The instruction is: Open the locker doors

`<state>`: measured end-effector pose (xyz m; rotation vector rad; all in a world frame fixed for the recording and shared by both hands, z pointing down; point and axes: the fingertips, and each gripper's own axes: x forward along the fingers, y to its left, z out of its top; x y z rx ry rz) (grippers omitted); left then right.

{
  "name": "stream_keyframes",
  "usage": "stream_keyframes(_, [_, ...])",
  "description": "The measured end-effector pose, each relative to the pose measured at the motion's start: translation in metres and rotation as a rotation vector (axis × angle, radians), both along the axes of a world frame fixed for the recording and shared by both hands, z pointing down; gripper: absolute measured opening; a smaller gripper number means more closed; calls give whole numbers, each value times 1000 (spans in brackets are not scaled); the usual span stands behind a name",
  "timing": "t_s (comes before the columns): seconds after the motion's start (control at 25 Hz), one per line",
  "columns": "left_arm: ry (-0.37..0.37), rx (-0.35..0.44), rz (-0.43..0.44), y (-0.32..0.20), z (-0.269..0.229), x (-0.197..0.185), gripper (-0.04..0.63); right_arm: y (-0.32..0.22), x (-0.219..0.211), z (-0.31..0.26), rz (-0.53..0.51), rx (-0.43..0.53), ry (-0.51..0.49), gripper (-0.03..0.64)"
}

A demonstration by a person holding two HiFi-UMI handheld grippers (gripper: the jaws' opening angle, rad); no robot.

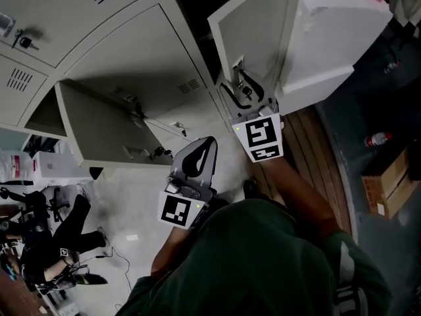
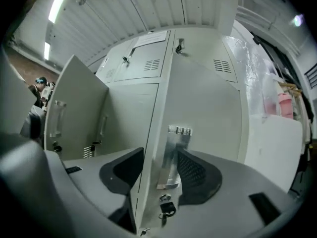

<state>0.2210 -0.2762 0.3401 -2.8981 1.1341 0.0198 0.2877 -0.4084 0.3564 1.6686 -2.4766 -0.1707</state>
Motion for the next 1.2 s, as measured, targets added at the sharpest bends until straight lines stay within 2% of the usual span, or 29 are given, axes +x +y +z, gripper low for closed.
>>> stream_keyframes(0.12, [3,-4,-23,0,1,-12,3,-13,3,4,63,16,25,184])
stream_keyframes(0.24, [2,-8,-41,1,2,-24,3,-13,4,7,63,12,10,130])
stream_keyframes(0.48, [5,-3,-51,-3,0,-39,3,13,24,8,57,-5,-51,127])
stream_keyframes(0.68, [8,0,-30,-5,0,-35,3,46,56,7,87,-12,-82,126])
stream_keyframes(0.92, [2,-5,0,-4,2,-24,3,84,107,9,180,-6,-100,80])
stream_keyframes(1.2, [-10,-4,10,3,3,-11,3,97,146,9,227,-6,-110,71])
